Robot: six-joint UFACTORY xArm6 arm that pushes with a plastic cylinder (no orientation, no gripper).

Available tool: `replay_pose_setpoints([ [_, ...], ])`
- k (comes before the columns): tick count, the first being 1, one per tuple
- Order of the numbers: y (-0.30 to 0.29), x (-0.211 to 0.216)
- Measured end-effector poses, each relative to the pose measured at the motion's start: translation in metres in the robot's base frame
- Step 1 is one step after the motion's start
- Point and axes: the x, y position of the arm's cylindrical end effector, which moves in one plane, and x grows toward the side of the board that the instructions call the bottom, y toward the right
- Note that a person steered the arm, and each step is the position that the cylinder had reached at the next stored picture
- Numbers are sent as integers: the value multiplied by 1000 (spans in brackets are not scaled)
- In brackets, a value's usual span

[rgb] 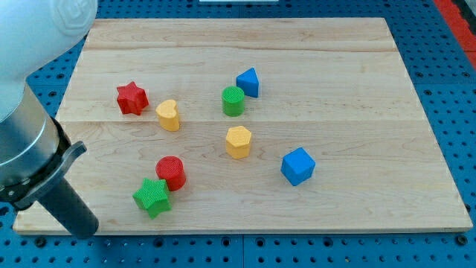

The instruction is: Push the green star along with the red circle toward the center of the board

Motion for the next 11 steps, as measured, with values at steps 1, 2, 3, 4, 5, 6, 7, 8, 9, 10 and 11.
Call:
replay_pose_setpoints([
  [1, 43, -1],
  [2, 83, -1],
  [3, 84, -2],
  [4, 83, -5],
  [5, 79, -7],
  [6, 79, -7],
  [7, 79, -17],
  [8, 79, -33],
  [9, 79, -45],
  [10, 108, -38],
  [11, 134, -49],
])
